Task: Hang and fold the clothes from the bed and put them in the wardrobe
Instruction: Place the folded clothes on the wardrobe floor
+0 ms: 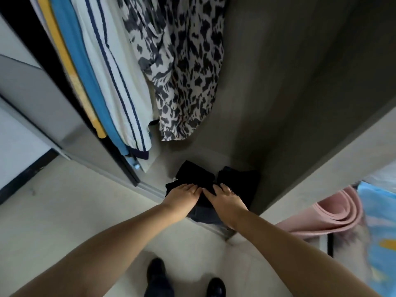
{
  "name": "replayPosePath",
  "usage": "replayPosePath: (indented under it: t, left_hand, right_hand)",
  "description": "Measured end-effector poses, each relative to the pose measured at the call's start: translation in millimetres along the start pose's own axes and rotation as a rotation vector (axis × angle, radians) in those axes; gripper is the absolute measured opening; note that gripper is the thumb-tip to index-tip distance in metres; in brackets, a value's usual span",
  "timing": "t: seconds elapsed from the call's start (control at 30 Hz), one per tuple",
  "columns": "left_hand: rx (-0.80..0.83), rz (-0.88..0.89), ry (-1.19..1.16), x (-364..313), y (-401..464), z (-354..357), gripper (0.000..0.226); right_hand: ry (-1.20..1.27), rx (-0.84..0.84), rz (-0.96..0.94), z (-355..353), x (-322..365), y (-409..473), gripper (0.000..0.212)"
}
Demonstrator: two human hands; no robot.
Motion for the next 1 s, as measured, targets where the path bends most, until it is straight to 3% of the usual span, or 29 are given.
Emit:
replayPosePath:
  t: [0.2, 0.4, 0.67, 1.0]
  left_hand:
    - [0.04, 0.112, -0.073, 18, 33, 23, 0.056]
    - [-0.126, 0.315, -0.125, 48, 55, 27, 0.049]
    - [0.057, 0.301, -0.217, 73, 148, 143, 0.05]
    - [-0.322, 0.214, -0.149, 24, 290, 206, 0.062]
  right_hand:
    - [0.017, 0.008, 0.124, 17, -13, 28, 0.069]
    - [0.079, 0.033, 0.287, 31, -4, 63, 0.066]
    - [0.023, -0.045, 0.36, 95, -69, 142, 0.062]
    - [-0.208, -0.389, 0.405, 137, -222, 186, 0.062]
Point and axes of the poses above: each hand's wrist, its own y-axis towards the middle knuckle, its own z-axis out of the palm, x = y × z, the point moved 6 cm from there along y, towards the middle knuckle, and after that the axes turned 12 degrees about -x, right-handed, at the moved point
